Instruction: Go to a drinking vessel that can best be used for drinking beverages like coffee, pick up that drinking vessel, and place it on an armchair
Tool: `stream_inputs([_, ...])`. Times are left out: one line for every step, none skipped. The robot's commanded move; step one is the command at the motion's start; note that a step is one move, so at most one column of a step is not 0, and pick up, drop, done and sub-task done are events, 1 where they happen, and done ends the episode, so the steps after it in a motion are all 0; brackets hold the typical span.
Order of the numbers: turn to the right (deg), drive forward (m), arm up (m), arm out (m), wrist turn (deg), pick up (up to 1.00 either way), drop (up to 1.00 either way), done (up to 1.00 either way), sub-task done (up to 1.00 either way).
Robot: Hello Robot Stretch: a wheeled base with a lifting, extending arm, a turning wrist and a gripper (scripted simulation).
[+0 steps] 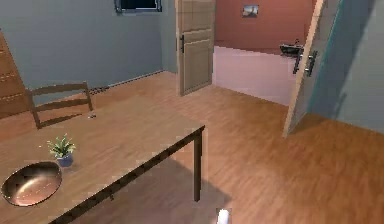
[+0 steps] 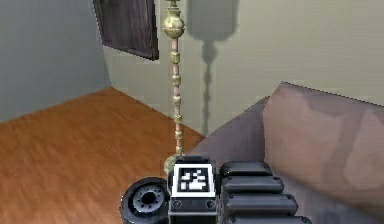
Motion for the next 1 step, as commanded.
stream_inputs([30.0, 0.0, 0.0, 0.0, 0.0, 0.0, 0.0, 0.0, 0.0])
